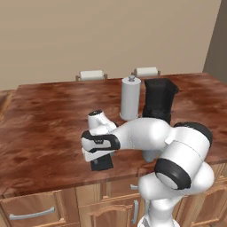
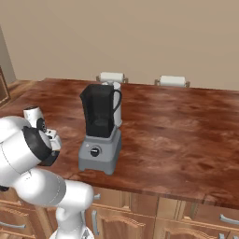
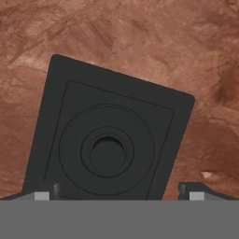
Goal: Close the lid blender by securely placing the lid on top.
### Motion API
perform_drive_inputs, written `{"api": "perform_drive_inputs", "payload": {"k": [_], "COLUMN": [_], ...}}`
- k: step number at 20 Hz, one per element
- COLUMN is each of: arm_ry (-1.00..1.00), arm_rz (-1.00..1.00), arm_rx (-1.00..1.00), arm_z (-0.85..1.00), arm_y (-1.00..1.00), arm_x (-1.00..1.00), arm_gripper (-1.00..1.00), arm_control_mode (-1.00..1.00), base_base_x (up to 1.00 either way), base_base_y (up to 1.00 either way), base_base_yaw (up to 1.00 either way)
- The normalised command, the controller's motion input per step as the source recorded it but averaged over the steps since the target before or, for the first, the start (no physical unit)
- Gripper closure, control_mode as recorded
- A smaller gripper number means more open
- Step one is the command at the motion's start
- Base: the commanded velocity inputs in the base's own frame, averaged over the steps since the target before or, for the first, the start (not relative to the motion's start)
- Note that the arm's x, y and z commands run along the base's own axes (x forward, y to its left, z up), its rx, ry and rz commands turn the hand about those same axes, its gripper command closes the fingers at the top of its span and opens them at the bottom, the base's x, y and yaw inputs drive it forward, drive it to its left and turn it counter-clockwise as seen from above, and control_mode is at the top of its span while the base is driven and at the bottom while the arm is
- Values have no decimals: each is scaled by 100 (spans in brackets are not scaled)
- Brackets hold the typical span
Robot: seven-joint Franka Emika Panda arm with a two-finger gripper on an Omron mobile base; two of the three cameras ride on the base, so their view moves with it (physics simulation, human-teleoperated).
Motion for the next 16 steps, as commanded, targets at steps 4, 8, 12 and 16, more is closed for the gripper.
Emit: {"api": "perform_drive_inputs", "payload": {"k": [4, 8, 12, 16], "arm_ry": [0, 0, 0, 0], "arm_rz": [0, 0, 0, 0], "arm_rx": [0, 1, 0, 0], "arm_z": [0, 0, 0, -8], "arm_y": [13, 6, 14, 2], "arm_x": [0, 6, 1, 8], "arm_gripper": [-100, -100, -100, -100], "arm_control_mode": [-100, -100, -100, -100], "base_base_x": [0, 0, 0, 0], "base_base_y": [0, 0, 0, 0], "base_base_yaw": [0, 0, 0, 0]}}
